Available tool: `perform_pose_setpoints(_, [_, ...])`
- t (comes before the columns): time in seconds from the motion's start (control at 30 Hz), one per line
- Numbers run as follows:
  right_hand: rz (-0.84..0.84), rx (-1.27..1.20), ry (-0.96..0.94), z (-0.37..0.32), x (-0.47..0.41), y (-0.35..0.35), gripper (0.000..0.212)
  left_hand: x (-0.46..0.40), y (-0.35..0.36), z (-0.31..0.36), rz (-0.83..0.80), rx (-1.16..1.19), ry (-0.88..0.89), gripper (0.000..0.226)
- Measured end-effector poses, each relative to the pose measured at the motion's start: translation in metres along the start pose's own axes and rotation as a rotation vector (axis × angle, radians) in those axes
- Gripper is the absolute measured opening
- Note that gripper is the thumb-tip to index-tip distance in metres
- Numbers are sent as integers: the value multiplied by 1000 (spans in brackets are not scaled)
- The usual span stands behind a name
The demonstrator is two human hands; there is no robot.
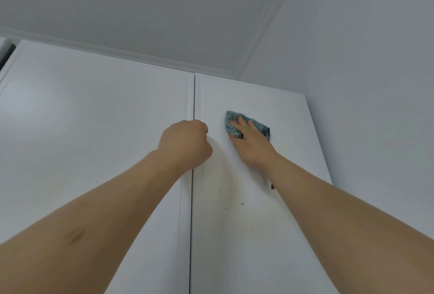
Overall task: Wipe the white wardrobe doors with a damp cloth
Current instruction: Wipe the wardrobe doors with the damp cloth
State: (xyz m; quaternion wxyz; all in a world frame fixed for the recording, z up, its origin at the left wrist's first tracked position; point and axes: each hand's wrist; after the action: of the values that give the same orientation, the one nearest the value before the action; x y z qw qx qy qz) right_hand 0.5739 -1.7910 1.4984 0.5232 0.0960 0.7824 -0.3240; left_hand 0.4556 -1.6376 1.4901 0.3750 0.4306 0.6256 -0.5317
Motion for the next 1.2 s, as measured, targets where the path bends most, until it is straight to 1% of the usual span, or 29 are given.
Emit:
perform_pose_setpoints(0.07, [20, 10, -27, -13, -5, 6, 52, -4, -1, 1, 5, -9, -10, 20])
perform_pose_setpoints(0.13, [32, 50, -143, -21, -1, 16, 53, -8, -4, 2, 11, -5, -39, 20])
perform_pose_setpoints(0.2, [27, 90, -246, -15, 3, 23, 57, -10, -6, 7, 26, -28, -51, 25])
perform_pose_setpoints(0.27, [12, 91, -259, -1, 1, 17, 58, -11, -7, 16, 21, -57, -36, 24])
perform_pose_setpoints(0.4, [18, 48, -110, 30, -7, -7, 55, -19, -1, 28, -26, -64, 38, 23])
perform_pose_setpoints(0.5, [25, 31, -41, 49, -2, -15, 53, -27, 5, 35, -47, -34, 61, 20])
perform_pose_setpoints(0.57, [46, 30, -3, 64, 4, -18, 53, -31, 7, 41, -78, -52, 52, 35])
perform_pose_setpoints(0.63, [81, 20, 55, 85, 11, -24, 54, -36, 11, 51, -115, -102, 47, 42])
perform_pose_setpoints(0.67, [91, 11, 81, 93, 13, -26, 55, -37, 13, 52, -127, -137, 49, 40])
perform_pose_setpoints(0.77, [106, -29, 154, 116, 15, -34, 55, -40, 23, 55, -129, -233, 72, 24])
perform_pose_setpoints(0.83, [122, -52, 190, 125, 9, -36, 56, -41, 27, 53, -122, -264, 82, 25])
perform_pose_setpoints(0.97, [178, -63, 259, 132, -20, -42, 57, -42, 28, 48, -119, -311, 109, 40])
perform_pose_setpoints(1.07, [198, -74, 308, 124, -44, -47, 57, -42, 28, 45, -107, -341, 124, 49])
perform_pose_setpoints(1.13, [202, -70, 310, 113, -57, -48, 57, -42, 28, 45, -92, -350, 129, 51])
perform_pose_setpoints(1.2, [204, -44, 266, 95, -68, -44, 56, -41, 30, 44, -83, -354, 136, 51])
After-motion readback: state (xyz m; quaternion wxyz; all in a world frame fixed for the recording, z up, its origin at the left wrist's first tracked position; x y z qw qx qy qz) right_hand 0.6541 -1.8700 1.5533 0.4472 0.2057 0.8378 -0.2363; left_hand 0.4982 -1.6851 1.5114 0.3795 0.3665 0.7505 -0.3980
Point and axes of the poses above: each hand's wrist, its own x-axis away from the middle knuckle, its own y-axis out of the palm, z = x × y, and after that the axes turned 8 degrees about y, right-handed
